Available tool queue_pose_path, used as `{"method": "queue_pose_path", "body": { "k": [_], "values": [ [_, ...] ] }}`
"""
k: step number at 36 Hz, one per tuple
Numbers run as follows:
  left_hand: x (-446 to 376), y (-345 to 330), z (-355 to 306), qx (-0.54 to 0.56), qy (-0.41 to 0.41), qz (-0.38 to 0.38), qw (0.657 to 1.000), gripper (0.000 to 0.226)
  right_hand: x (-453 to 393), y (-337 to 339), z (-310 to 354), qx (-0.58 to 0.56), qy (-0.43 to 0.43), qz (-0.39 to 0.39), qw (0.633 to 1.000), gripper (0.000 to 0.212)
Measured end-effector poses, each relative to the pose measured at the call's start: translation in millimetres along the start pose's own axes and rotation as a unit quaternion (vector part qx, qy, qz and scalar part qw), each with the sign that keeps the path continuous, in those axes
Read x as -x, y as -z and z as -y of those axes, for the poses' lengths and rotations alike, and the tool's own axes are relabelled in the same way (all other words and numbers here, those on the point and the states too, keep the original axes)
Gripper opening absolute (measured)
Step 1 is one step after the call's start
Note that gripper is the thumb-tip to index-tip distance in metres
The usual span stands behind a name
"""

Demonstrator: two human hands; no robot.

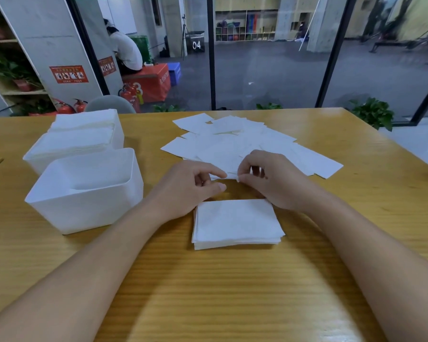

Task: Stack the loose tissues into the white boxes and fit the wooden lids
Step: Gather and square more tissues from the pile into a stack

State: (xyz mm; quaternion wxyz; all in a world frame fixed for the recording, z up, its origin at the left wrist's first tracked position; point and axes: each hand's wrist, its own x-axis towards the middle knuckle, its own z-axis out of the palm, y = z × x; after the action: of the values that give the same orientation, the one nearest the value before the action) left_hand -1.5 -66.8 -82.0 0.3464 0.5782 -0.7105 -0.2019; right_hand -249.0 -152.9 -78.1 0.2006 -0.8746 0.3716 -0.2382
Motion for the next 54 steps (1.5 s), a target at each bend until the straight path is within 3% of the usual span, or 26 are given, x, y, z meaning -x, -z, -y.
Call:
{"method": "queue_pose_path", "body": {
  "k": [8, 10, 12, 16, 19, 25, 29, 32, 41, 44, 46, 49, 51, 54],
  "values": [
    [0, -4, -6, -0.037, -0.073, -0.086, 0.993, 0.003, 5, 0, 13, -0.060, 0.069, -0.001, 0.996, 0.004],
    [-1, -1, -5, -0.003, -0.083, -0.104, 0.991, 0.005, 5, 2, 13, -0.061, 0.073, 0.013, 0.995, 0.018],
    [-2, 3, -4, 0.032, -0.080, -0.117, 0.989, 0.008, 5, 5, 10, -0.055, 0.059, 0.015, 0.997, 0.027],
    [-3, 7, 0, 0.031, -0.070, -0.120, 0.990, 0.010, 3, 3, 1, -0.036, 0.024, -0.029, 0.999, 0.010],
    [-4, 13, 4, 0.031, -0.056, -0.136, 0.989, 0.012, 2, 3, -2, -0.033, 0.005, -0.047, 0.998, 0.010],
    [-3, 14, 6, -0.025, -0.026, -0.078, 0.996, 0.009, 5, 5, 9, -0.048, 0.035, -0.068, 0.996, 0.014],
    [-1, 10, -1, -0.005, -0.041, -0.076, 0.996, 0.031, 6, 0, 12, -0.063, 0.050, -0.032, 0.996, 0.019],
    [0, 6, -3, -0.009, -0.050, -0.047, 0.998, 0.017, 7, -3, 15, -0.049, 0.048, -0.032, 0.997, 0.021],
    [-3, 14, -5, 0.066, -0.054, -0.099, 0.991, 0.015, 6, 17, 14, -0.059, 0.032, -0.081, 0.994, 0.009],
    [-4, 21, -5, 0.120, -0.044, -0.063, 0.990, 0.016, 5, 28, 14, -0.132, 0.024, -0.099, 0.986, 0.011],
    [-4, 25, -5, 0.153, -0.023, -0.015, 0.988, 0.013, 5, 37, 13, -0.167, 0.014, -0.077, 0.983, 0.010],
    [-3, 29, -2, 0.177, 0.021, 0.068, 0.982, 0.017, 8, 48, 8, -0.221, -0.052, 0.046, 0.973, 0.007],
    [-2, 30, 0, 0.159, 0.044, 0.116, 0.979, 0.024, 12, 52, 7, -0.226, -0.099, 0.144, 0.958, 0.014],
    [-2, 32, 0, 0.115, 0.069, 0.165, 0.977, 0.030, 14, 52, 7, -0.204, -0.118, 0.209, 0.949, 0.018]
  ]
}}
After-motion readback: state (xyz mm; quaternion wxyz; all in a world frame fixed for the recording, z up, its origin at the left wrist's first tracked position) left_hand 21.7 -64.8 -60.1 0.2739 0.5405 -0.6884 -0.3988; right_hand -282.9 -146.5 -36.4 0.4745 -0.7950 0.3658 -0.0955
